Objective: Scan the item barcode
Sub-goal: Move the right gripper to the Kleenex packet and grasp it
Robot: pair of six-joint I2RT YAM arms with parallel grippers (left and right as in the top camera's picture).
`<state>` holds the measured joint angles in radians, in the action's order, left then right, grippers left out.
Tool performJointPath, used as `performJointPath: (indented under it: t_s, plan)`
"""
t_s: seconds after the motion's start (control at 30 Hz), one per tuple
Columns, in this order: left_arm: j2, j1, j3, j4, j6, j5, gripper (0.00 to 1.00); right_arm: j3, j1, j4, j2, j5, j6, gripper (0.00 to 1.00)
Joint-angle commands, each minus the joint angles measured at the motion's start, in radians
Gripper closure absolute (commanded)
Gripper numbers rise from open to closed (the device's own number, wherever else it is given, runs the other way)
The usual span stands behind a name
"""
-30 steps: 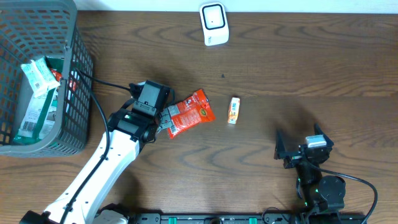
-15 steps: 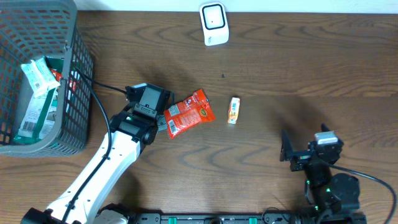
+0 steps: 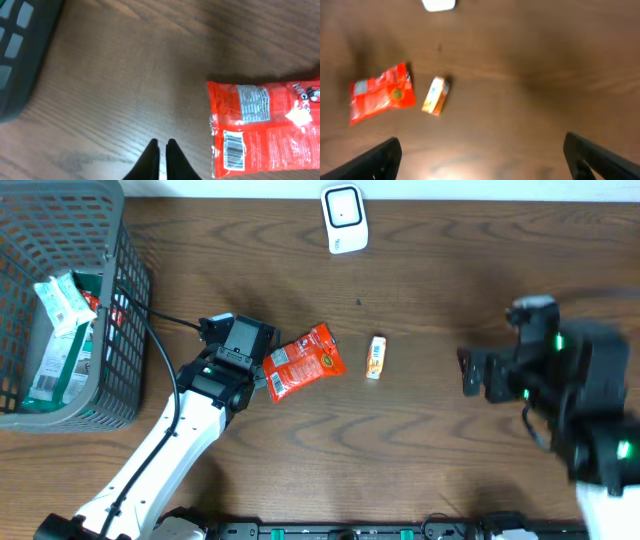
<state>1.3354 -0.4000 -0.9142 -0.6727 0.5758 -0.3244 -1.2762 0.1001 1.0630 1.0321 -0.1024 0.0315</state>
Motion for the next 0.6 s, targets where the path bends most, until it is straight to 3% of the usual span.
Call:
performJointPath:
  t_s: [0.0,0.13,0.2,0.4,0.57]
  plan:
    - [0.006,0.005,0.005,0.002,0.004,-0.029,0.88,-0.175,-0.001,0.102,0.170,-0.161,0.025,0.01]
    - [0.006,0.005,0.005,0.002,0.004,-0.003,0.87,-0.186,-0.001,0.078,0.273,-0.312,0.043,0.01]
    - [0.006,0.015,0.005,0.002,0.003,0.066,0.86,-0.186,0.005,0.079,0.320,-0.321,0.137,0.01]
    - [0.006,0.119,0.005,0.034,-0.083,0.264,0.86,-0.186,0.151,0.069,0.460,-0.105,0.311,0.01]
    - [0.006,0.199,0.006,0.033,-0.174,0.363,0.83,-0.186,0.235,0.020,0.566,-0.044,0.358,0.01]
